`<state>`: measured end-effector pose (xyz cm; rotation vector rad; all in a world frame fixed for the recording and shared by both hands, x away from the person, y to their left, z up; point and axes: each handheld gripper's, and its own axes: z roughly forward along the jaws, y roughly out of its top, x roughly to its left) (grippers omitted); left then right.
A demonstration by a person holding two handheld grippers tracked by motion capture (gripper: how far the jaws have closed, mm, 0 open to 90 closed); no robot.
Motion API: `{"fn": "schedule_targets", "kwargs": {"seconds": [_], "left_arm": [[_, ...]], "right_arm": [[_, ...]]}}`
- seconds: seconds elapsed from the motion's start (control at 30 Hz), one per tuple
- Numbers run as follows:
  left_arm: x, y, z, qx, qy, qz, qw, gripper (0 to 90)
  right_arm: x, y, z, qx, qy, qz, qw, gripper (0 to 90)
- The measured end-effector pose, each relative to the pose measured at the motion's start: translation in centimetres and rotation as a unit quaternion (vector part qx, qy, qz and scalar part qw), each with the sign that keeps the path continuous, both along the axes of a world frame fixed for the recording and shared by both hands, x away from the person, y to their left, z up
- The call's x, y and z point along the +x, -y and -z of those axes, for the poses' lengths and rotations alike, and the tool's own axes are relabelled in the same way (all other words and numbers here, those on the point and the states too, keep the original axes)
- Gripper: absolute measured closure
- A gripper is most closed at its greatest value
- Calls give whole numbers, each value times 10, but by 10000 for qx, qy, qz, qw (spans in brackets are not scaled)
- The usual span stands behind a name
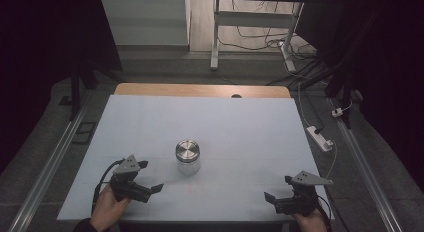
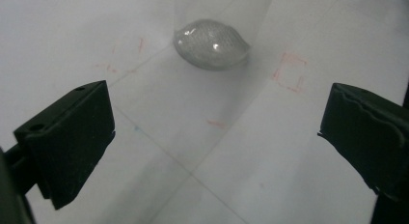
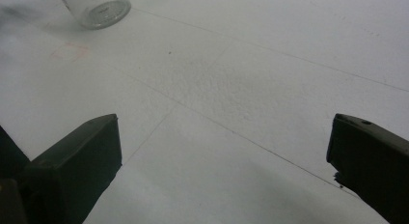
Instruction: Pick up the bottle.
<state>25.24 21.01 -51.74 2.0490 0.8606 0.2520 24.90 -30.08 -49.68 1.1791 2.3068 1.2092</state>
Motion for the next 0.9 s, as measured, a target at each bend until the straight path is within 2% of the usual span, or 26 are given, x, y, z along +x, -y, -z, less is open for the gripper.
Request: {"fn": "schedule_targets", "kwargs": {"seconds": [0.23,0.4,0.53,0.7,0.9], "left_arm": [[19,15,0,33,-105,134,9998,0],[30,23,-2,-41,-297,229,9993,0],[42,37,-3,145,-217,320,9991,0],[50,47,-3,209,-201,342,9990,0],[61,55,-3,160,-173,325,9992,0]], "right_arm": [[0,-1,0,-28,-7,-11,10000,0],[0,0,0,-23,-2,-1,10000,0],[0,-1,0,-27,-5,-3,10000,0],[0,0,0,-27,-2,-13,10000,0],[0,-1,0,-39,-2,-19,10000,0]]}}
